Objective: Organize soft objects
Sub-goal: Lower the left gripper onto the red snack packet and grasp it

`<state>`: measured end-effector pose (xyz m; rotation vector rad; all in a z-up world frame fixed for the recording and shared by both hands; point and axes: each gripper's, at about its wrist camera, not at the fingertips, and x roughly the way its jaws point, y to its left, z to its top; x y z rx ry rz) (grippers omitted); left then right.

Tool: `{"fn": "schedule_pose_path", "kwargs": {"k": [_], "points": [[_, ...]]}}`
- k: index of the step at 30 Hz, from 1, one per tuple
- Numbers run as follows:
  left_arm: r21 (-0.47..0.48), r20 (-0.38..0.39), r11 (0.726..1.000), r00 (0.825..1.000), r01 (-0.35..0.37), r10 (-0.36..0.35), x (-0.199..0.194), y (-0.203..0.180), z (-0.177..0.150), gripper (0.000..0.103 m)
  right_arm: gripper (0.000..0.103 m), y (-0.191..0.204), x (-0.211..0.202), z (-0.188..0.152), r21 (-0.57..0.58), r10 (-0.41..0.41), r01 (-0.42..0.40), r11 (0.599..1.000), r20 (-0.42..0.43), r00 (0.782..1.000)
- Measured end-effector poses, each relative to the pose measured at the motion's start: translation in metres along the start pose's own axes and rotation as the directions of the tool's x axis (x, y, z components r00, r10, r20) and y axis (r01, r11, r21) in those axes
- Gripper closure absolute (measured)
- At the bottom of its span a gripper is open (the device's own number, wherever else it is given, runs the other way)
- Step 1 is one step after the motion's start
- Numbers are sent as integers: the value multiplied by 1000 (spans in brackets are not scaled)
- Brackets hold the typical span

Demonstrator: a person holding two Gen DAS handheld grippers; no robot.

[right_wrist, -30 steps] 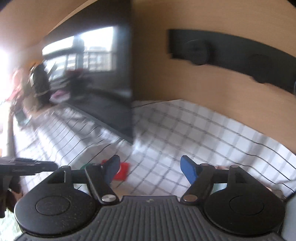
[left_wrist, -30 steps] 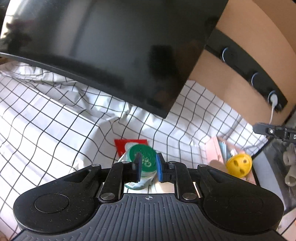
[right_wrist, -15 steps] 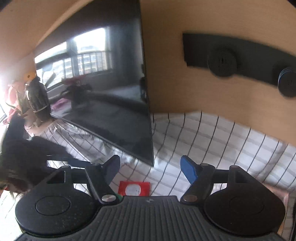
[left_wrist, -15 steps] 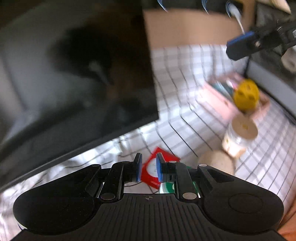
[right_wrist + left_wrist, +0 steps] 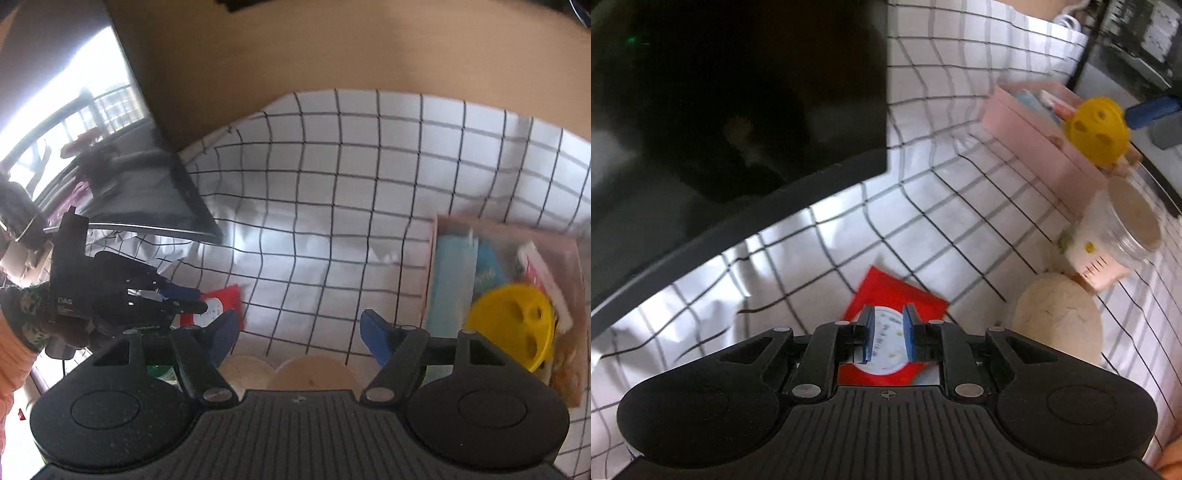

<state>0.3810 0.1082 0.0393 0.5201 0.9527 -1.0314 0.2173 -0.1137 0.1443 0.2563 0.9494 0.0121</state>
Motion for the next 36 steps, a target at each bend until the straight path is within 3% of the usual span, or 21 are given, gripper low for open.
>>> {"fn": "schedule_pose_path", "kwargs": {"k": [8, 11, 13, 15, 18, 20, 28, 33, 36], "points": [[13, -87, 995, 991, 103, -101, 5, 1, 0, 86, 31, -4, 20, -1, 38, 32, -30, 999, -37, 999], [-14, -75, 999, 996, 51, -52, 6, 9, 3, 82, 31, -5, 24, 1, 37, 33, -31, 999, -44, 999], [12, -58, 999, 997, -53, 54, 8, 14, 5, 84, 31, -6, 26, 1, 39, 37, -35, 999, -48, 998], [52, -63, 994, 994, -91, 94, 12, 16, 6, 83, 31, -6, 28, 1, 44, 43, -41, 998, -57, 997], [93, -94, 996, 996, 5, 3, 15, 13, 5, 83, 31, -8, 31, 0, 53, 47, -43, 998, -71, 996], [155, -98, 987, 994, 51, -36, 15, 5, 5, 90, 31, -10, 33, 0, 65, 47, -41, 997, -80, 996], [237, -139, 968, 989, 81, -49, 29, 3, 14, 88, 31, -16, 34, -1, 104, 44, -35, 994, -91, 995], [282, -99, 959, 995, 36, -8, 32, -5, 12, 84, 31, -20, 37, -5, 136, 42, -28, 990, -100, 994], [252, -56, 967, 997, -45, 61, 36, -4, 16, 80, 31, -20, 36, -8, 157, 51, -35, 987, -102, 993]]}}
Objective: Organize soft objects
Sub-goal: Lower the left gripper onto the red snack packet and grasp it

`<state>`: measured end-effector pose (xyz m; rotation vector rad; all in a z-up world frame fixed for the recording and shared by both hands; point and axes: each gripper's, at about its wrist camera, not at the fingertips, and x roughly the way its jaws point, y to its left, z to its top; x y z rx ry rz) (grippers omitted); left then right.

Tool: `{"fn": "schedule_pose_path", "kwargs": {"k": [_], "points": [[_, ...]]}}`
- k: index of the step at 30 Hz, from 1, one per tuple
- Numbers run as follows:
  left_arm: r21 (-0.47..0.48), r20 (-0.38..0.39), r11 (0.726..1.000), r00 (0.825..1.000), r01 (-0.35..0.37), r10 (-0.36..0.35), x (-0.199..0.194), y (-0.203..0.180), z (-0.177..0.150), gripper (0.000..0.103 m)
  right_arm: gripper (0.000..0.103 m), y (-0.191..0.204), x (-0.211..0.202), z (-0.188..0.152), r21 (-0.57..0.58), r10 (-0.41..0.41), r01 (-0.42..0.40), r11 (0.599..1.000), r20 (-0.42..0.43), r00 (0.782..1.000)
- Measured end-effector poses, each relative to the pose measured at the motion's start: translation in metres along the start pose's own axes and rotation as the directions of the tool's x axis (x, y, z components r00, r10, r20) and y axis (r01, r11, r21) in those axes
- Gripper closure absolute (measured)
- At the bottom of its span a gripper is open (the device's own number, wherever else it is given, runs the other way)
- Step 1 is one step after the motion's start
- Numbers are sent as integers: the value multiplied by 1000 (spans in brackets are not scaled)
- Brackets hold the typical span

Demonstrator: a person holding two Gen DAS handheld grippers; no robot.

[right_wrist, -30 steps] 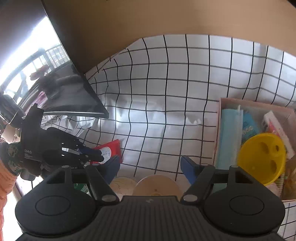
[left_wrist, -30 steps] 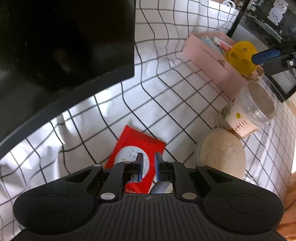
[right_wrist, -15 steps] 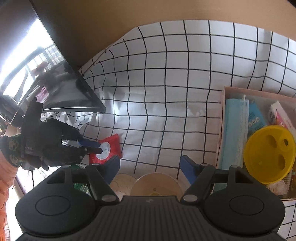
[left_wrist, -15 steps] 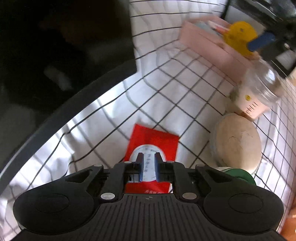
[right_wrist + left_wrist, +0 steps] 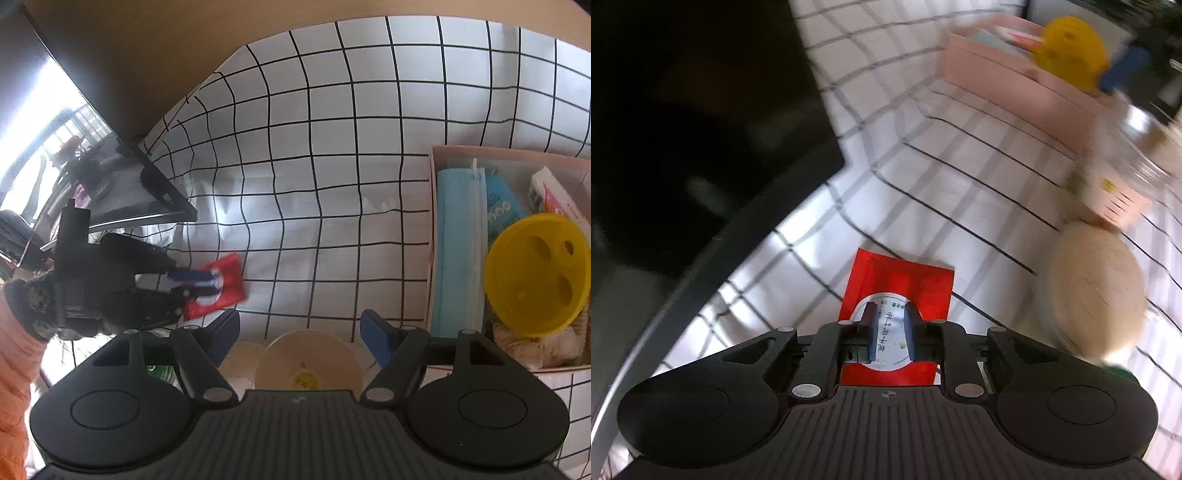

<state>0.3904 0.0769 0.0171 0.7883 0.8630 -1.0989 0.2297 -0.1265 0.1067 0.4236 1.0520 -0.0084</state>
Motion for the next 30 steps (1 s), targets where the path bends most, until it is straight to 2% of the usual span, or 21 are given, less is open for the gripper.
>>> {"fn": "schedule_pose_path", "kwargs": {"k": [2, 3, 4, 6, 9, 11, 14, 16, 17, 19, 26, 28, 30], "points": [[-50, 11, 997, 998, -63, 63, 2, 5, 2, 74, 30, 2, -1, -2, -2, -1, 1, 1000, 4, 1000], [-65, 13, 995, 997, -81, 82, 2, 7, 3, 69, 31, 2, -2, -2, -3, -2, 2, 1000, 6, 1000], [-79, 13, 993, 996, -84, 85, 2, 9, 3, 70, 31, 3, -3, -3, -4, -2, 2, 1000, 9, 1000], [-95, 7, 994, 999, -47, 47, 2, 12, 2, 67, 31, 3, -5, -3, -3, -1, 1, 1000, 14, 1000], [-64, 7, 998, 1000, 3, -2, 1, 11, -1, 50, 31, 2, -5, -4, 1, -2, 2, 1000, 16, 1000], [-42, 8, 999, 1000, 10, -10, 2, 5, -2, 40, 31, 2, -4, -4, 4, -2, 2, 1000, 14, 1000], [-22, 7, 1000, 1000, -13, 13, 3, 0, -1, 33, 30, 6, -4, -4, -18, -3, 3, 1000, 13, 1000], [-54, 13, 998, 999, -28, 29, 3, 7, 0, 32, 30, 12, -7, -5, -59, -14, 16, 998, 28, 1000], [-89, 12, 996, 1000, -27, 28, 4, 14, 0, 28, 30, 16, -10, -6, -85, -23, 27, 996, 42, 999], [-136, 14, 991, 1000, -4, 6, 8, 25, -2, 27, 31, 24, -15, -9, -140, -42, 51, 989, 68, 997], [-169, 29, 986, 1000, 9, -4, 6, 30, -9, 24, 31, 42, -27, -21, -277, -90, 130, 952, 152, 984], [-181, 48, 984, 999, 0, 9, 4, 29, -12, 23, 31, 43, -32, -24, -281, -97, 150, 948, 195, 976], [-189, 57, 982, 998, -6, 17, 5, 24, -13, 25, 31, 39, -38, -25, -250, -135, 203, 947, 266, 954]]}}
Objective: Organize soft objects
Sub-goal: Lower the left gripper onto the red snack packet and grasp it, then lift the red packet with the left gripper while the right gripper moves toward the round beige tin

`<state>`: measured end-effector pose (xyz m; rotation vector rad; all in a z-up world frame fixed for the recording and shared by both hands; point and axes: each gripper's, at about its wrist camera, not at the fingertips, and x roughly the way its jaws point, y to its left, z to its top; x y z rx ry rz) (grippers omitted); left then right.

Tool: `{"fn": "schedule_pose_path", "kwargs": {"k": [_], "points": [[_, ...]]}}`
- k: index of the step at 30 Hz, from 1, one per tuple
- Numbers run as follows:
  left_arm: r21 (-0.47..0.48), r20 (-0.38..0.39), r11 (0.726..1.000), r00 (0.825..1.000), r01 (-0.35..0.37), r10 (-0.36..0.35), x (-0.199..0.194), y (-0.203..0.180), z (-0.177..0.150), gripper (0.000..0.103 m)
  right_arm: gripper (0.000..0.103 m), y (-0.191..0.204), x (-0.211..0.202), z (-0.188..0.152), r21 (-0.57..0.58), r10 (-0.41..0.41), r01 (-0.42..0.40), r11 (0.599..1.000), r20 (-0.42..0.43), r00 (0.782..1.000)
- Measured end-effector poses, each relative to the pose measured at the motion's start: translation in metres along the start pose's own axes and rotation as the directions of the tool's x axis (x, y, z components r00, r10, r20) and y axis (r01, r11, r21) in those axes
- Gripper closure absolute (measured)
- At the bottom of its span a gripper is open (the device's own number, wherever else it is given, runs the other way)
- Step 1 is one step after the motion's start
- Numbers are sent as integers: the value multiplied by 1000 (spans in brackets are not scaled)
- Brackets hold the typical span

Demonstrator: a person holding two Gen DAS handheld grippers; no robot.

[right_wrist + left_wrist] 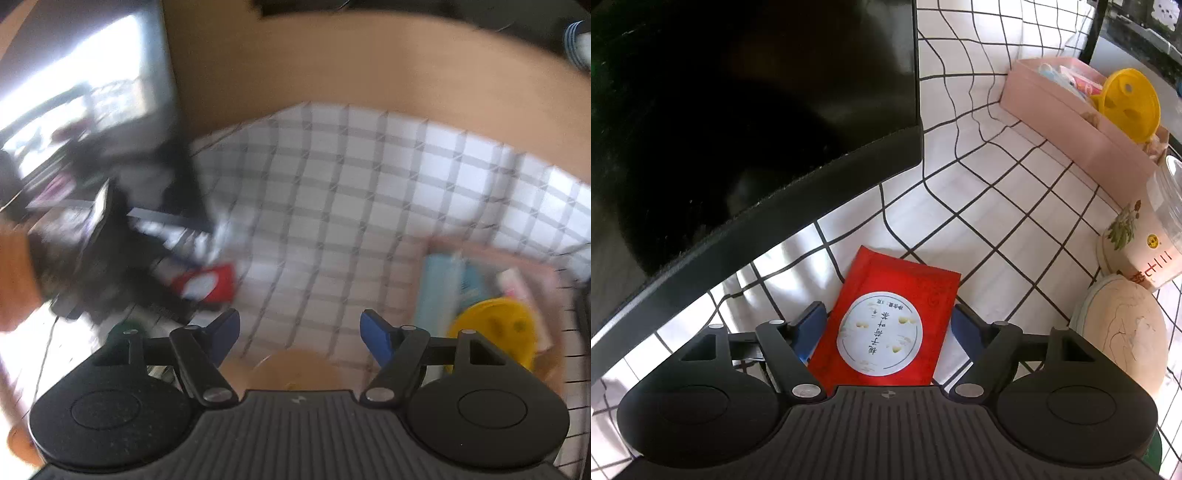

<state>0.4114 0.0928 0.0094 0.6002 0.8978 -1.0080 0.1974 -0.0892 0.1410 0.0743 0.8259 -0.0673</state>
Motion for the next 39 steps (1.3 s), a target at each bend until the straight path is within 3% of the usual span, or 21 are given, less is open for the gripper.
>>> {"fn": "schedule_pose_path", "kwargs": {"k": [1, 2, 5, 6, 7, 9, 15, 19, 22, 24, 26, 31, 35, 39], "points": [[-1, 1, 1000, 1000, -4, 4, -2, 0, 0, 27, 31, -2, -2, 0, 6, -29, 29, 1000, 16, 999], [-10, 4, 1000, 1000, -10, 10, -3, 0, 0, 38, 31, -5, -4, 2, -3, -40, 40, 999, 15, 999], [-64, 17, 998, 1000, -20, 21, -7, 3, -1, 44, 31, -8, -13, 7, -40, -32, 33, 999, 13, 999], [-78, 35, 997, 999, -20, 22, -9, 2, -2, 65, 31, -7, -16, 8, -56, -26, 27, 998, 14, 1000], [-89, 50, 996, 998, -31, 35, -12, 2, -3, 68, 31, -5, -20, 9, -75, -15, 16, 997, 16, 1000], [-125, 81, 992, 996, -19, 29, -19, 3, -4, 84, 31, 4, -24, 8, -139, 3, 0, 990, 21, 1000], [-146, 91, 987, 992, -71, 85, -31, 0, -14, 87, 31, 55, -18, -21, -389, 58, -62, 919, -23, 998], [-124, 114, 977, 975, -175, 189, -36, -1, -20, 86, 31, 84, -9, -45, -484, 83, -103, 869, -62, 995], [-147, 40, 978, 987, -148, 155, -23, 9, -25, 85, 31, 94, -1, -59, -482, 88, -122, 868, -93, 992], [-180, 66, 974, 987, -135, 149, -21, 15, -31, 86, 31, 98, 5, -70, -487, 75, -118, 866, -106, 992], [-217, 98, 970, 986, -113, 137, -21, 20, -35, 87, 31, 103, 11, -86, -540, 44, -94, 836, -105, 993], [-259, 190, 957, 965, -129, 181, -34, 17, -55, 94, 31, 125, 33, -129, -682, -35, -26, 731, -77, 996], [-333, 261, 938, 947, -94, 187, -54, 14, -71, 95, 31, 134, 52, -144, -698, -74, 38, 715, -22, 997], [-436, 316, 898, 924, -58, 214, -82, 12, -86, 95, 31, 139, 67, -150, -702, -91, 47, 710, -26, 995]]}}
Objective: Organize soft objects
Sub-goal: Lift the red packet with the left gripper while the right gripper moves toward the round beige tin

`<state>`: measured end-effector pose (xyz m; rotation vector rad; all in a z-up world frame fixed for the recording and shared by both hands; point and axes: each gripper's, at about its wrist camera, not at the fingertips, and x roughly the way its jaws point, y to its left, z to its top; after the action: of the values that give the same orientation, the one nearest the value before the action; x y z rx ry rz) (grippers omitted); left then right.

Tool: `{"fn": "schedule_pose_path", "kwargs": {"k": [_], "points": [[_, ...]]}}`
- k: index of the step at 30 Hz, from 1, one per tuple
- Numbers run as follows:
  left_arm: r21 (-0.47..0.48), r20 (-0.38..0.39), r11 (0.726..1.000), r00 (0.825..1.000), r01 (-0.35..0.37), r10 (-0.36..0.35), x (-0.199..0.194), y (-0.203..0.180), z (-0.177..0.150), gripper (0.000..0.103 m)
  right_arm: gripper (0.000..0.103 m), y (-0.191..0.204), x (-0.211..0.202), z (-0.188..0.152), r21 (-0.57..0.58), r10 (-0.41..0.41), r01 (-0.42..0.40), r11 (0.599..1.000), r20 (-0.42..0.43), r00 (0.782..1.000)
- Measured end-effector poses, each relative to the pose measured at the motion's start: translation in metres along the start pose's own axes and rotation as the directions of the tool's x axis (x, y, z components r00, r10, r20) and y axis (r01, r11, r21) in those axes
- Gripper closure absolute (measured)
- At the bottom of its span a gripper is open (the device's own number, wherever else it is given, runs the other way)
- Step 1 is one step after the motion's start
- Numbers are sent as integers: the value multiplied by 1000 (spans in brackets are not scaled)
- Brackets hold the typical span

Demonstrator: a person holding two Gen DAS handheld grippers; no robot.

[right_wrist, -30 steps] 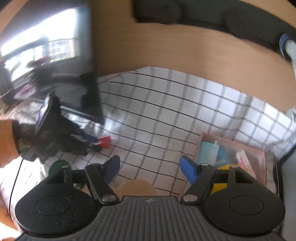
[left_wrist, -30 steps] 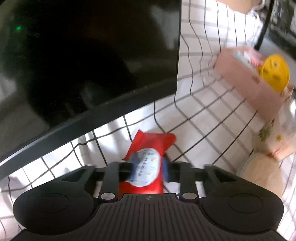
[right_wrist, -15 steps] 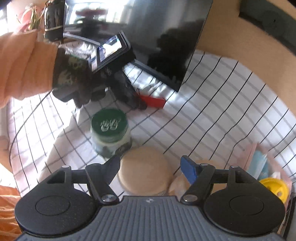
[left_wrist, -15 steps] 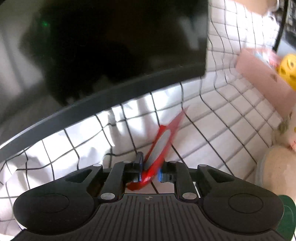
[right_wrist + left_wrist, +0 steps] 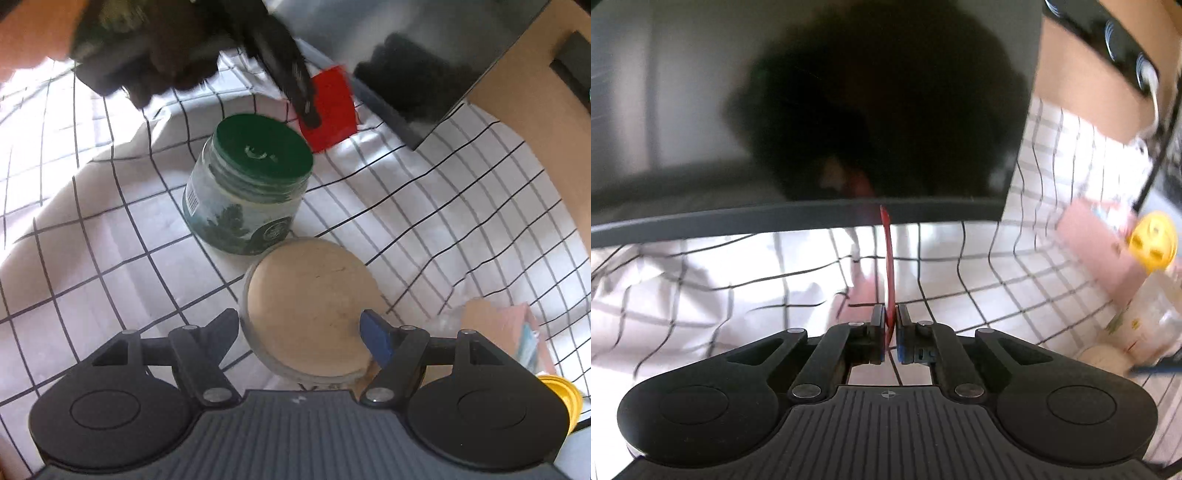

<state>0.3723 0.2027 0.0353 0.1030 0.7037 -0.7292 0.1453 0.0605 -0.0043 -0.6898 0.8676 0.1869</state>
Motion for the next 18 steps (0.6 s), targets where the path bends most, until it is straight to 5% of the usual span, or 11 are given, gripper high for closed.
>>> {"fn": "schedule_pose_path", "kwargs": {"k": [5, 9, 13, 18], "points": [[-86, 73, 996, 997, -6, 13, -37, 8, -2, 96, 29, 13, 8, -5, -91, -55, 57, 994, 26, 998], [-103, 52, 994, 998, -38, 43, -40, 11, -8, 95, 32, 8, 11, 0, -65, -54, 56, 996, 29, 998], [-123, 57, 992, 997, -39, 46, -45, 15, -13, 95, 58, -14, -4, 13, 51, 10, -13, 999, 49, 999], [-132, 29, 991, 1000, -5, 9, -34, 12, -11, 95, 65, -65, -31, 29, 298, 17, -47, 953, 103, 995]]}}
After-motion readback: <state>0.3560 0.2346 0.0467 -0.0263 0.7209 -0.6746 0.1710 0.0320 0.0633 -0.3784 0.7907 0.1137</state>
